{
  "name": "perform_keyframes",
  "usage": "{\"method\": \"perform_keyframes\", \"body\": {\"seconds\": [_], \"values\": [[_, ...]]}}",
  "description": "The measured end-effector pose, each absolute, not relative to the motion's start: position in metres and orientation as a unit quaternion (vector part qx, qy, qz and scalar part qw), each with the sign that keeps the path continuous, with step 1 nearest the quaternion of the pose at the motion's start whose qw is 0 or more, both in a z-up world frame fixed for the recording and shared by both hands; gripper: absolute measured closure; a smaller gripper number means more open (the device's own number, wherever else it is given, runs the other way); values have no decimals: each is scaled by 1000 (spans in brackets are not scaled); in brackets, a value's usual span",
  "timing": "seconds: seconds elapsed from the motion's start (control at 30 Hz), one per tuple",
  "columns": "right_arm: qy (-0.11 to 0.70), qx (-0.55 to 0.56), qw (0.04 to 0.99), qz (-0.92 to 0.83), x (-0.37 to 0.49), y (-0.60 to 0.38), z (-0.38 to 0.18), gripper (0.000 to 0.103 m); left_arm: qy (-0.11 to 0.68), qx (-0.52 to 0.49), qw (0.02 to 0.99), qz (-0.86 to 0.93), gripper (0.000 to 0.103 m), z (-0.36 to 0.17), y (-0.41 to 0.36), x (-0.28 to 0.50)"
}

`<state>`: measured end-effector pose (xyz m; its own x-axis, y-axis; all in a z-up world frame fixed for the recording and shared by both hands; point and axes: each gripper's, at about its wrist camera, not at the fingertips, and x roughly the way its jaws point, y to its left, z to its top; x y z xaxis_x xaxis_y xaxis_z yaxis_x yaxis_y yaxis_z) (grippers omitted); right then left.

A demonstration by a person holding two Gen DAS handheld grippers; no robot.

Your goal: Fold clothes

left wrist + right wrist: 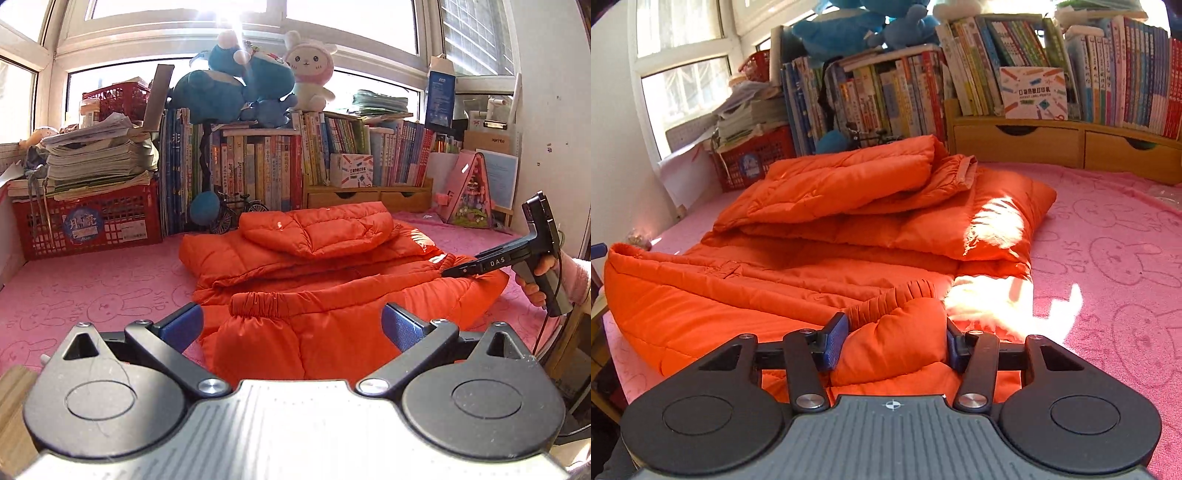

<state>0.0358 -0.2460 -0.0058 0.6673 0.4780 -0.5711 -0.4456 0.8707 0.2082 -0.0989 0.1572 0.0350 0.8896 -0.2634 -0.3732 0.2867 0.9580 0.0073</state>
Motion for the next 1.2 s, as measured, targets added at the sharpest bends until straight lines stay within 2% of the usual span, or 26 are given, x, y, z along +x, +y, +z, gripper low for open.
{"method": "perform_keyframes", "body": {"seconds": [0.13, 0.3, 0.37, 0.43, 0.47, 0.5, 0.57, 0.6, 0.63, 0.67, 0.73, 0.83, 1.03, 1.2], "values": [[323, 38, 920, 219, 35, -248, -6, 52, 231, 37, 966, -110, 0, 14, 157, -64], [329, 40, 923, 197, 33, -252, -3, 51, 262, -74, 956, -111, 0, -2, 184, -32], [332, 52, 918, 212, 34, -257, -2, 47, 268, -125, 948, -119, 0, -5, 195, -24], [333, 67, 910, 238, 34, -263, 0, 33, 277, -149, 941, -124, 0, -10, 199, -19], [334, 71, 906, 249, 34, -265, 0, 30, 282, -160, 937, -126, 0, -12, 201, -17], [333, 70, 905, 257, 33, -265, 1, 28, 285, -160, 937, -123, 0, -14, 199, -16], [332, 45, 907, 256, 28, -259, 0, 29, 283, -142, 942, -110, 7, -17, 191, -21], [331, 23, 909, 251, 23, -254, 0, 35, 280, -129, 946, -101, 16, -19, 186, -24], [328, 3, 912, 246, 19, -249, 0, 47, 274, -116, 950, -94, 26, -18, 180, -28], [324, -9, 914, 242, 15, -245, 1, 52, 269, -104, 954, -86, 30, -17, 174, -33], [313, -18, 920, 234, 7, -242, 8, 72, 252, -100, 960, -74, 50, -8, 169, -41], [270, -21, 936, 224, -6, -243, 31, 80, 223, -126, 965, -65, 67, 11, 175, -48], [171, -6, 962, 215, -6, -246, 87, 81, 141, -131, 979, -67, 71, 61, 180, -30], [110, -8, 976, 186, 44, -238, 119, 81, 75, -114, 988, -69, 71, 99, 180, 17]]}}
